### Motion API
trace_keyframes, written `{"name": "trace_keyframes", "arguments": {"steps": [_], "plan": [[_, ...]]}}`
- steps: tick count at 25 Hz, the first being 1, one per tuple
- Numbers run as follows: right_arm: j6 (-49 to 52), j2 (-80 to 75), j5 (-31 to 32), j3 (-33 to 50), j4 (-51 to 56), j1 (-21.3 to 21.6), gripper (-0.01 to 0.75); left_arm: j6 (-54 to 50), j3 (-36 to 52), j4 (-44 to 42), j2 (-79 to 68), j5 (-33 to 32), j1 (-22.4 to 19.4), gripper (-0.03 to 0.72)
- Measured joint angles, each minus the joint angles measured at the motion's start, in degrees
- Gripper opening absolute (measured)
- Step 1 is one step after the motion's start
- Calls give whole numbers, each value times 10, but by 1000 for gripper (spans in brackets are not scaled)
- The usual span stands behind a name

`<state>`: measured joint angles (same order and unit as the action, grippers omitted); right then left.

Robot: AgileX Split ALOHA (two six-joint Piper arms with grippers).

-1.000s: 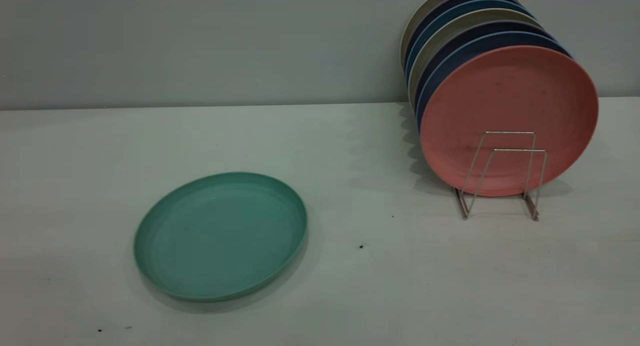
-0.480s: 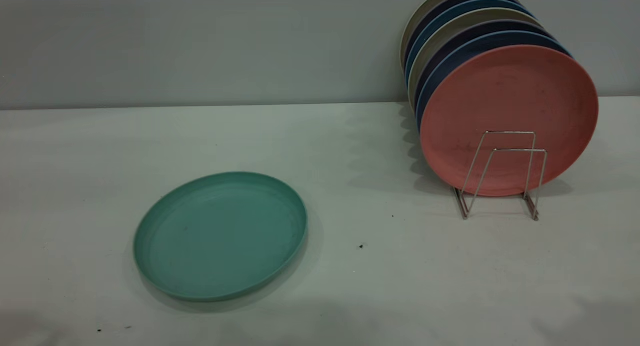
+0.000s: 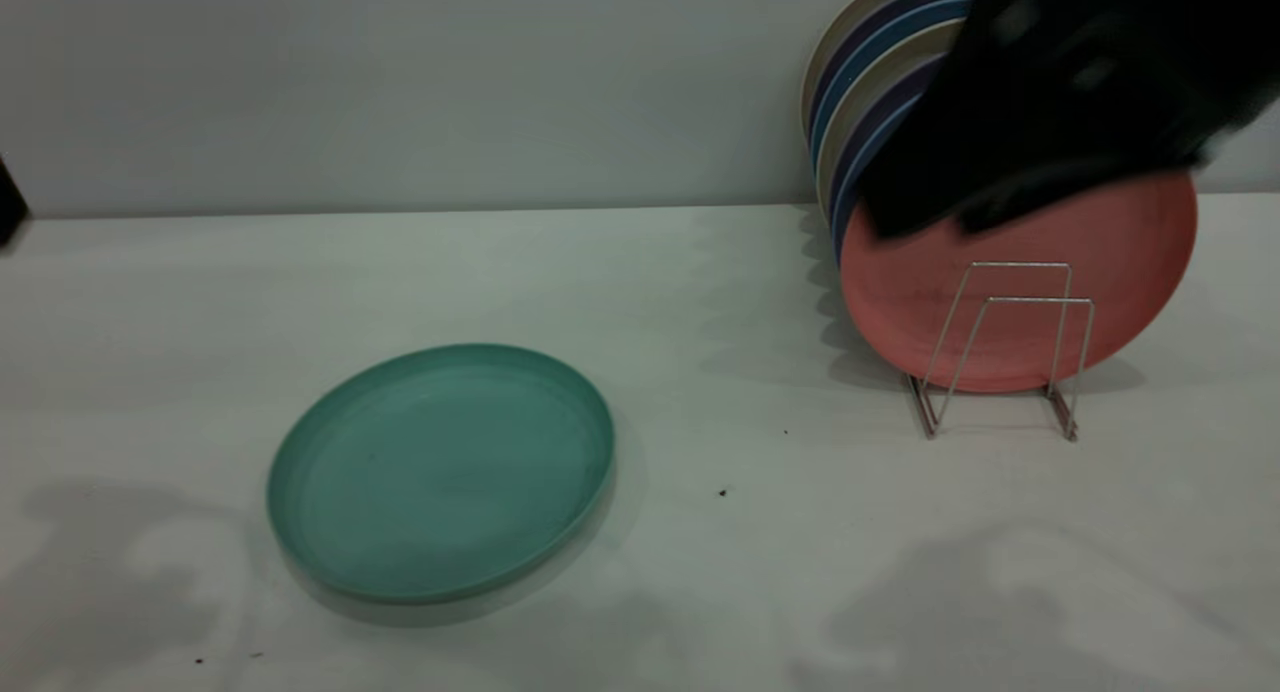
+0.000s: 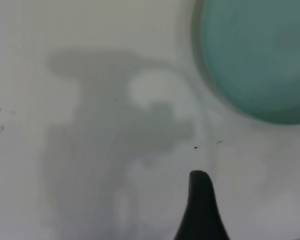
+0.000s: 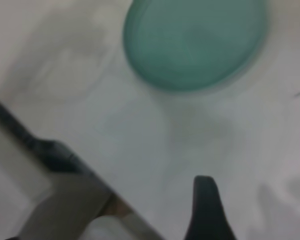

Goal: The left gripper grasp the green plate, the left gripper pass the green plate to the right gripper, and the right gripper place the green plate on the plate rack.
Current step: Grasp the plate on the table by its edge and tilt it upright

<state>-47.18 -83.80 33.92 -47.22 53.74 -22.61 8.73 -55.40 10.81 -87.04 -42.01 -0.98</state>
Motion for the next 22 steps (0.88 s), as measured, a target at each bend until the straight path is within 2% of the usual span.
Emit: {"name": "trace_keyframes", "arguments": {"steps": [6, 11, 16, 22], "plan": [[-39, -57, -6, -3, 71, -15, 534, 17, -60, 16, -162, 18, -46, 552], [-60, -58, -10, -4, 95, -15, 534, 105, -127, 104, -283, 12, -81, 552], [-63, -58, -11, -4, 101, -15, 533, 255, -165, 215, -364, 5, -86, 552], [-64, -58, -12, -4, 102, -15, 533, 357, -166, 310, -423, 4, -86, 552]]}}
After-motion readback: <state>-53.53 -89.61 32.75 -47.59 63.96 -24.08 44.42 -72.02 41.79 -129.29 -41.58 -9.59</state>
